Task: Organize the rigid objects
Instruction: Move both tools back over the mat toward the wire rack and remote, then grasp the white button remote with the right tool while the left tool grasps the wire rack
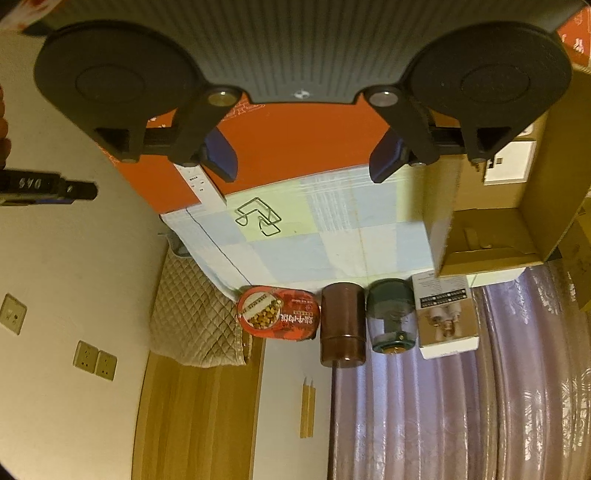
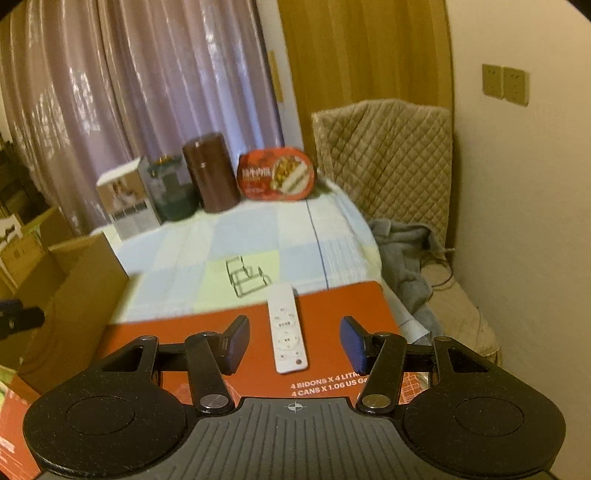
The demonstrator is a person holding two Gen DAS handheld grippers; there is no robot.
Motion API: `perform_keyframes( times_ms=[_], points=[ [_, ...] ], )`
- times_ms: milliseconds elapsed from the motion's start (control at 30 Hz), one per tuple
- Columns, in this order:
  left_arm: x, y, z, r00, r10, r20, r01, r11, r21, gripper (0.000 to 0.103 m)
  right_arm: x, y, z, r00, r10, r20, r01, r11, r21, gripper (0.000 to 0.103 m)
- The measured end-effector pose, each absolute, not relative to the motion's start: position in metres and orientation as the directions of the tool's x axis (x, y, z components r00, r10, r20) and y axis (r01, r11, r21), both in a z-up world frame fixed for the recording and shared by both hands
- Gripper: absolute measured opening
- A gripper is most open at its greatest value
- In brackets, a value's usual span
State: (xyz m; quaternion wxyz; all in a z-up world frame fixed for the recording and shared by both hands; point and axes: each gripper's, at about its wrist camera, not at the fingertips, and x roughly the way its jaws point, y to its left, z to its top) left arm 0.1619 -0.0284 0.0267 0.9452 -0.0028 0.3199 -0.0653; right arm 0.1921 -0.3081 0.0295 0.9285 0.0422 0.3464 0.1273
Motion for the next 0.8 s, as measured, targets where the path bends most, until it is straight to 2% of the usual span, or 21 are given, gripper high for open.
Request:
perform_keyframes(
  times_ms=[100, 400, 800],
  points=[
    [0.18, -0.035, 0.015, 0.789, -0.111, -0.604, 0.108, 0.993, -0.041, 0.082, 0.21, -0.302, 0.008, 0.705, 0.277, -0.652, -0.239, 0.959, 0.149, 0.051],
    [0.238, -0.045, -0.037, 0.76, -0.105, -0.642, 0.096, 0.994, -0.048, 0.082, 0.275, -0.277, -0.062, 0.653, 0.311, -0.69, -0.305, 0.943, 0.137, 0.051],
    [0.286, -0.052, -0.093, 0.729, -0.128, -0.672, 0.104, 0.992, -0.076, 0.082, 0.336, -0.243, -0.125, 0.641, 0.293, -0.71, -0.359, 0.931, 0.061, 0.051]
  ],
)
